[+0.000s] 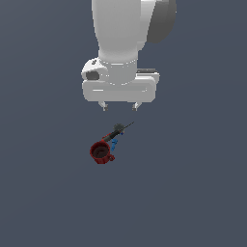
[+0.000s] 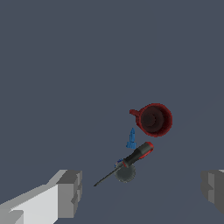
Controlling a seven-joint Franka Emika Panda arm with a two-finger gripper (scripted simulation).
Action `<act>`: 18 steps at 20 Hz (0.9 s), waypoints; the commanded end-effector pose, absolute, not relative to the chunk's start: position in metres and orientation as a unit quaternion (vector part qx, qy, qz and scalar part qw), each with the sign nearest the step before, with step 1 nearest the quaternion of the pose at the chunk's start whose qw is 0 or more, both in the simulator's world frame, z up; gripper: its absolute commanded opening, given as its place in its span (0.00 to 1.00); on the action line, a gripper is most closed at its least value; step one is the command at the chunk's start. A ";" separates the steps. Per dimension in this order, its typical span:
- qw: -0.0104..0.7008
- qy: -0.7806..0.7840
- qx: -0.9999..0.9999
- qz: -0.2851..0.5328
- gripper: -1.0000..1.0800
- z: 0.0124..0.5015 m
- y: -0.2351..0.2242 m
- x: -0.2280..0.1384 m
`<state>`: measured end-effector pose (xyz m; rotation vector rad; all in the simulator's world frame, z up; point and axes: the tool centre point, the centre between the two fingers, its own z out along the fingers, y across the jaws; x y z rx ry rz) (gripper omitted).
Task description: Pick up a designated object from a clutter of objects.
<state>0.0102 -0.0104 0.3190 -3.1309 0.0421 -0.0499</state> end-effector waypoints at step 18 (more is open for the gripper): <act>-0.005 0.040 -0.999 0.009 0.96 0.297 -0.034 0.001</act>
